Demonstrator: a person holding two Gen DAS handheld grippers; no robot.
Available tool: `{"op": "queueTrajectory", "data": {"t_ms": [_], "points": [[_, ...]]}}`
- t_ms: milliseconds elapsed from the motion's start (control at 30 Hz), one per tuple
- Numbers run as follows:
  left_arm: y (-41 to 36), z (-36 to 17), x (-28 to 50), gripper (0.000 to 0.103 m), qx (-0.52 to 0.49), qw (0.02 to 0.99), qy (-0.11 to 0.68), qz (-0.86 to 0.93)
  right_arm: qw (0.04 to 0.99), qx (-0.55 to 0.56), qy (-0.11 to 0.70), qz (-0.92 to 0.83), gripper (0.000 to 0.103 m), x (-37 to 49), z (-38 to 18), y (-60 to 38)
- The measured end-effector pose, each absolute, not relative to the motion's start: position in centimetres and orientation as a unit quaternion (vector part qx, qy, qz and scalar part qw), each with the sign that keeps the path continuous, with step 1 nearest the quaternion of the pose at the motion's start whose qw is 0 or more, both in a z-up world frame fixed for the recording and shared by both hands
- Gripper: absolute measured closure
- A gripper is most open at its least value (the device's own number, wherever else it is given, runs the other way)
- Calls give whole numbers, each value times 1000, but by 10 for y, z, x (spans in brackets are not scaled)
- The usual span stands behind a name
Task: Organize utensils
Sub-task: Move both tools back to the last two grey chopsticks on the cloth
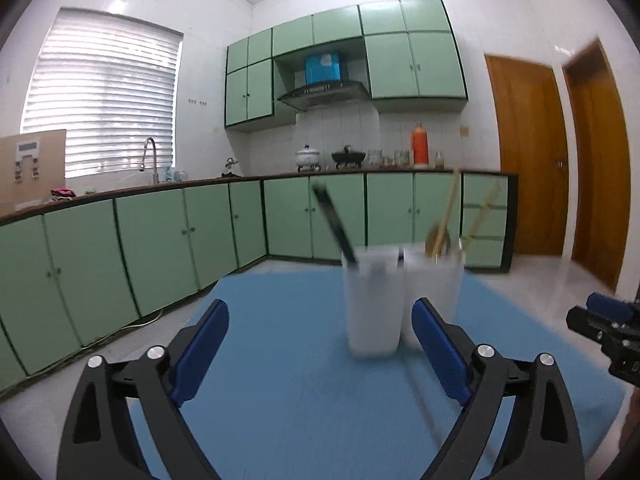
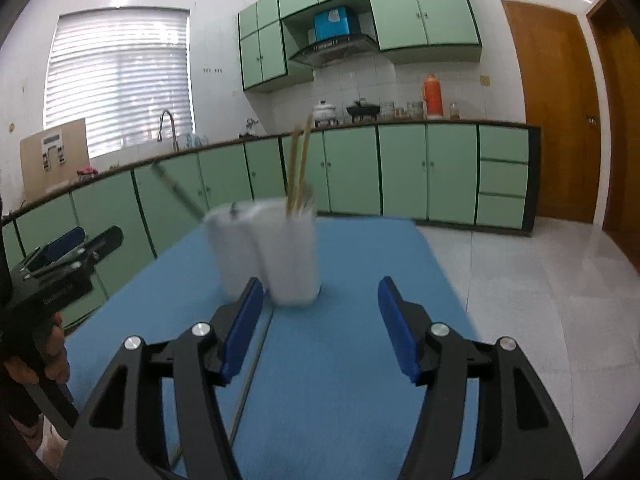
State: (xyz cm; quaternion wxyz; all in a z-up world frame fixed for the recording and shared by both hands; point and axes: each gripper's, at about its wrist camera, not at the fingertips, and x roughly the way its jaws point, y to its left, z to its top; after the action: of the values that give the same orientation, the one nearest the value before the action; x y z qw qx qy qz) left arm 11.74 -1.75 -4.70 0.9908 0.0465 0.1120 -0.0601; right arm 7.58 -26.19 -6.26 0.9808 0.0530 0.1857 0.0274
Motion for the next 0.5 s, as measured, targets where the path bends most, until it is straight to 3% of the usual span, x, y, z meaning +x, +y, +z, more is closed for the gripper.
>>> {"op": "queueTrajectory", "data": {"t_ms": [233, 367, 500], "points": [[-8, -99, 75, 10, 52, 986, 156, -41, 980, 43, 194, 10, 47, 37, -115, -227], [1, -117, 64, 10, 42, 983, 178, -25, 980, 13, 197, 19, 54, 26, -134, -205], [11, -127, 56, 10, 29, 982, 188, -16, 981, -3, 194, 27, 68, 21, -147, -187]]}}
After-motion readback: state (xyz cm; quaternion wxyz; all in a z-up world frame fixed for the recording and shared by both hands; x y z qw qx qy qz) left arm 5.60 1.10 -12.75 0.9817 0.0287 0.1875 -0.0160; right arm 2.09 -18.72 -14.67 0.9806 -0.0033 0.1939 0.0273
